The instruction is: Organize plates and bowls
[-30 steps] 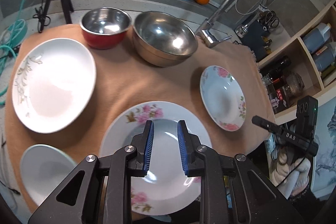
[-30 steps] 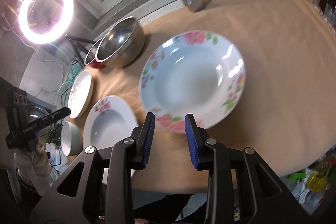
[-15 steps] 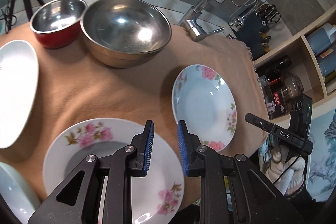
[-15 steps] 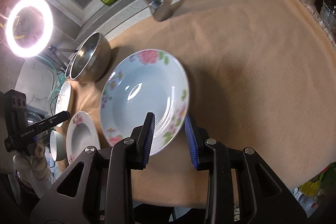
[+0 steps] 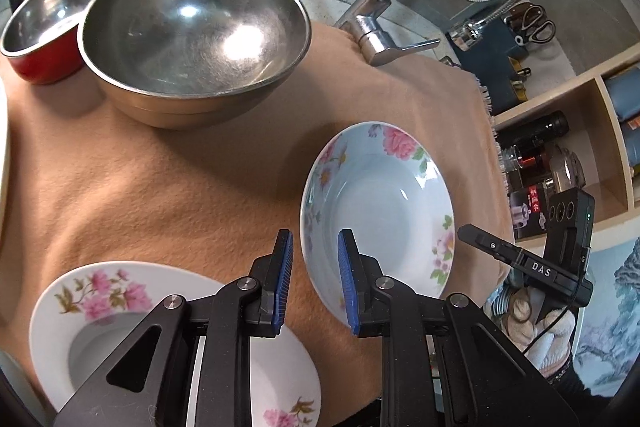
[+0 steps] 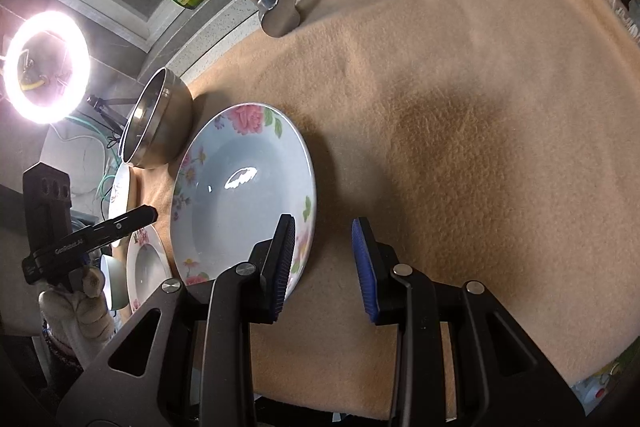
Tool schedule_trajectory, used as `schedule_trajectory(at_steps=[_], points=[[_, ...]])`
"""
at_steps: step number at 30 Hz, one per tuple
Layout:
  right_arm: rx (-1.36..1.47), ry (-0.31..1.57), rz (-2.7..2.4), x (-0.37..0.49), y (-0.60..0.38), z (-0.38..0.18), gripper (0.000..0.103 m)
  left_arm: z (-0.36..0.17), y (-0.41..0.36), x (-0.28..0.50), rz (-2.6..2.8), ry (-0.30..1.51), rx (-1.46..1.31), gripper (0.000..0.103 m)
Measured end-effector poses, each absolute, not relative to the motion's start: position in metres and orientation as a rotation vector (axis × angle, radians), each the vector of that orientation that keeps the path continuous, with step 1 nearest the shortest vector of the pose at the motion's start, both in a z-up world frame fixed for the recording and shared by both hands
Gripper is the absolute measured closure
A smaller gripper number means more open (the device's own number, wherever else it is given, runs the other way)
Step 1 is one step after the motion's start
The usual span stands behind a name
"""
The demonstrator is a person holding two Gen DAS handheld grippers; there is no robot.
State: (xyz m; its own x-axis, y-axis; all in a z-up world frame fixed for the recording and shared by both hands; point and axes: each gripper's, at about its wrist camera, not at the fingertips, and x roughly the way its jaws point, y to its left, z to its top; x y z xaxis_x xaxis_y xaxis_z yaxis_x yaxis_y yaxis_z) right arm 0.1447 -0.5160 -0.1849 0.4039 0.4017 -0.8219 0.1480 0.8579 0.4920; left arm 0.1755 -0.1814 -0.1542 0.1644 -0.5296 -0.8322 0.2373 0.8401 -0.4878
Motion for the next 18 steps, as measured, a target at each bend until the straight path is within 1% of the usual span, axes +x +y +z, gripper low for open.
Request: schedule_trajectory(at_steps=[7,9,11,16,18], points=[[0.56,1.176,0.202,0.151,-0.516,-0.191,0.073,-0.163,-0.185,0.179,-0.553,1.325,-0.276,0.082],[0.565,1.18,0.21,0.153,-0.516,-0.192,0.075,-0.164,-0.186,0.18,-0.554,1.329,-0.279,0.082],[0.576,1.186,0.222,0.154,-0.516,-0.195,0.08,-0.165,-0.187,0.18,-0.555,1.332,-0.279,0.082],[0.585,1.199,0.241,0.157,-0.513,-0.199,0.086,-0.167,-0.187,0.183,-0.553,1.34,-0.275,0.082],[0.586,1.203,0.249,0.158,-0.512,-0.2,0.09,-0.168,-0.188,0.183,-0.554,1.34,-0.275,0.086]])
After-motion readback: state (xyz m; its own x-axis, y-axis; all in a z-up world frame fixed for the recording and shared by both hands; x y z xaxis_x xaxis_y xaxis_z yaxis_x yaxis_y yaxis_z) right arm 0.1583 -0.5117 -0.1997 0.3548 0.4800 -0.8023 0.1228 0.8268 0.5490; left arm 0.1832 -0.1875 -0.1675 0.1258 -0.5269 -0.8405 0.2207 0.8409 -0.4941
